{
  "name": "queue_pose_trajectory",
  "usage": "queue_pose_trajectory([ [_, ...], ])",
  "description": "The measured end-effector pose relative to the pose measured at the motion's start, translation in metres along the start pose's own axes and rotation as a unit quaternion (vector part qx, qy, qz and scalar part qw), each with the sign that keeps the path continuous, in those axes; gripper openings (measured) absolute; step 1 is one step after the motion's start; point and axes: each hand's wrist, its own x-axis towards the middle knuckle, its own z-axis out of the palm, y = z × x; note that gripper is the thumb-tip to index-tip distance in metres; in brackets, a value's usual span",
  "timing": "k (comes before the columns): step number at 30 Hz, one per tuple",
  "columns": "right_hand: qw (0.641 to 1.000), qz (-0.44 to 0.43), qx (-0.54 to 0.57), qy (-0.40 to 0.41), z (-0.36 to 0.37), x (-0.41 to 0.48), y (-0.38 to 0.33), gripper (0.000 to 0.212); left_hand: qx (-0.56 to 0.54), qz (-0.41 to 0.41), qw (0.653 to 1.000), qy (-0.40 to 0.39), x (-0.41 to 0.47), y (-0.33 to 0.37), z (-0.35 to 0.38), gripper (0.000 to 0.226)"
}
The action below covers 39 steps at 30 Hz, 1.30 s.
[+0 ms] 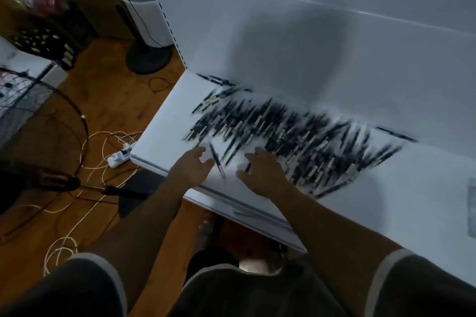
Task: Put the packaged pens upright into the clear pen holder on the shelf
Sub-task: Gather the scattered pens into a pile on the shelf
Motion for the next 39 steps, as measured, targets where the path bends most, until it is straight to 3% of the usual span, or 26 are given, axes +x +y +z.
queue_pose_trajectory([
  [5, 0.997, 0.048, 0.007, 0.053, 0.017, 0.037, -0.05, 0.074, -0.029, 0.078, 0.996, 0.038, 0.056, -0.003, -0.045, 0.038],
  [9, 0.992, 0.058, 0.0, 0.109, 0.04, 0.066, -0.092, 0.072, -0.033, 0.109, 0.993, -0.001, 0.103, -0.011, -0.066, 0.068],
  [11, 0.987, 0.052, -0.008, 0.153, 0.052, 0.077, -0.1, 0.069, -0.031, 0.118, 0.992, -0.021, 0.117, -0.009, -0.063, 0.068],
  [20, 0.954, 0.168, 0.001, 0.25, 0.05, 0.066, -0.056, 0.042, -0.068, 0.149, 0.985, -0.058, 0.127, 0.012, -0.021, 0.074],
  [24, 0.938, 0.209, 0.035, 0.276, 0.042, 0.056, -0.038, 0.039, -0.058, 0.165, 0.983, -0.055, 0.115, 0.032, 0.0, 0.063],
  [28, 0.936, 0.217, 0.042, 0.275, 0.035, 0.049, -0.031, 0.05, -0.051, 0.202, 0.973, -0.097, 0.108, 0.043, 0.012, 0.05],
  [31, 0.922, 0.241, 0.076, 0.293, 0.028, 0.054, -0.035, 0.051, -0.049, 0.23, 0.97, -0.056, 0.123, 0.043, -0.002, 0.033],
  [35, 0.904, 0.225, 0.056, 0.359, 0.018, 0.07, -0.05, 0.043, -0.03, 0.253, 0.965, 0.067, 0.157, 0.044, -0.041, 0.03],
  [37, 0.913, 0.201, 0.033, 0.354, 0.015, 0.081, -0.055, 0.044, 0.046, 0.288, 0.95, 0.107, 0.183, 0.05, -0.058, 0.038],
  [39, 0.934, 0.174, 0.014, 0.311, 0.017, 0.09, -0.062, 0.05, 0.159, 0.299, 0.936, 0.095, 0.211, 0.056, -0.069, 0.054],
])
